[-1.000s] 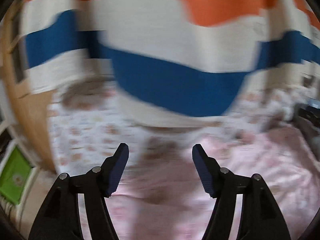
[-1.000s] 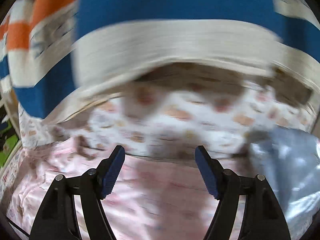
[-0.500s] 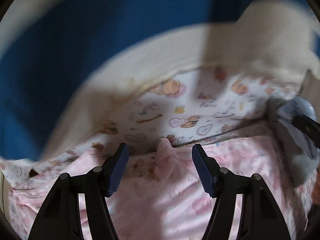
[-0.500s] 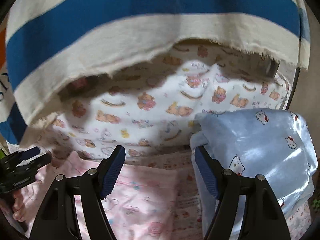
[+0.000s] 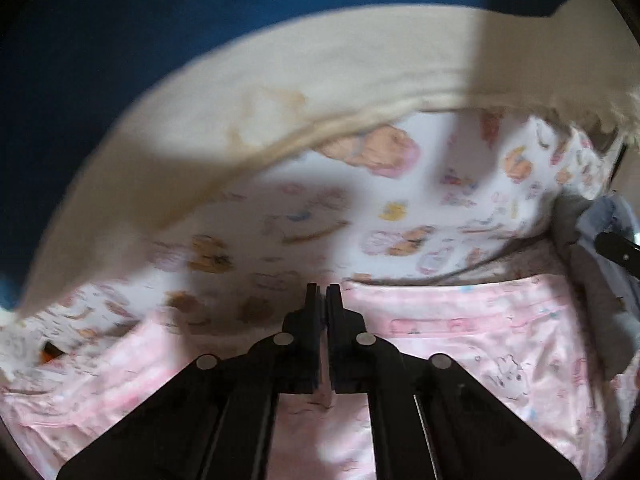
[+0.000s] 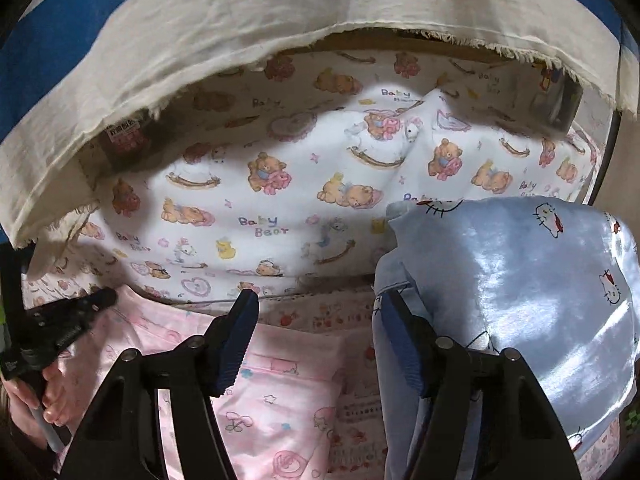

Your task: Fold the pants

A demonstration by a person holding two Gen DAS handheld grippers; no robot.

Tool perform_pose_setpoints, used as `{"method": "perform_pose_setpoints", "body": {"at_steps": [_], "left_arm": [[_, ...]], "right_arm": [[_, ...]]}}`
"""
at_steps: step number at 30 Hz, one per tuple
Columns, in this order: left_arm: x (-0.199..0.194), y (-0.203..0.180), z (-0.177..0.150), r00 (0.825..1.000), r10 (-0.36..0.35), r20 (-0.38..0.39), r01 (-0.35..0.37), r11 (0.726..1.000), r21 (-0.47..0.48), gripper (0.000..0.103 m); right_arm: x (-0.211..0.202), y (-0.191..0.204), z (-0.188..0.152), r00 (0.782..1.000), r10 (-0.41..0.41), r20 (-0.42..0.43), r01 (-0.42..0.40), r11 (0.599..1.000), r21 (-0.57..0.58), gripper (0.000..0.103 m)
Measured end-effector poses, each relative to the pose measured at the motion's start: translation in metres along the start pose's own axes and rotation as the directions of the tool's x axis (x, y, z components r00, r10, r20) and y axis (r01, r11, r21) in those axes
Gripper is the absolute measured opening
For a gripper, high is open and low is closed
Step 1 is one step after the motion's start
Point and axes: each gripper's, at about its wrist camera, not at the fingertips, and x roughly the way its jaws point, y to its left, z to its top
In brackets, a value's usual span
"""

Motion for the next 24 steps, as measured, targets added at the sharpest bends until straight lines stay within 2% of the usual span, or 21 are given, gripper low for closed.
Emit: {"method": "perform_pose_setpoints", "body": {"at_steps": [4,7,11,15,17,19,21,22,23,24], "left_arm": [[0.000,0.014,-0.003,0.990,0.143,-0.014,-0.144,0.990,-0.010,0.003],[0.006,0.022,-0.005,0.983,0.178,-0.051,-0.179,0.984,-0.020,0.003],[0.006,0.026,-0.008,0.970,0.237,-0.059,-0.238,0.971,-0.008,0.003],[0.009,0.016,-0.009,0.967,0.251,-0.050,-0.251,0.968,0.006,0.003],[0.009,0.017,-0.010,0.967,0.248,-0.053,-0.248,0.969,0.005,0.003],[0.013,0.009,-0.011,0.971,0.236,-0.048,-0.236,0.972,-0.001,0.003],[0.013,0.011,-0.008,0.979,0.206,-0.006,-0.206,0.978,-0.012,0.003],[0.010,0.011,-0.008,0.981,0.192,0.015,-0.192,0.981,-0.010,0.003],[0.007,0.011,-0.008,0.983,0.180,0.035,-0.179,0.984,-0.009,0.003],[0.005,0.011,-0.008,0.984,0.170,0.049,-0.169,0.986,-0.012,0.002]], "right_arm": [[0.011,0.005,-0.004,1.000,0.003,-0.025,-0.004,1.000,-0.016,0.066],[0.021,0.013,-0.010,0.999,0.010,-0.050,-0.011,0.999,-0.034,0.065],[0.038,0.021,-0.017,0.996,0.010,-0.093,-0.016,0.998,-0.058,0.055],[0.059,0.018,-0.023,0.985,0.062,-0.159,-0.065,0.998,-0.014,0.045],[0.069,0.011,-0.027,0.980,0.068,-0.187,-0.066,0.998,0.016,0.037],[0.077,0.006,-0.030,0.978,0.060,-0.199,-0.054,0.998,0.031,0.037],[0.077,0.007,-0.032,0.981,0.055,-0.184,-0.055,0.998,0.006,0.035],[0.077,0.009,-0.032,0.982,0.049,-0.180,-0.052,0.999,-0.013,0.031],[0.077,0.011,-0.033,0.983,0.049,-0.178,-0.055,0.998,-0.028,0.014],[0.077,0.011,-0.034,0.985,0.049,-0.167,-0.054,0.998,-0.024,0.008]]}}
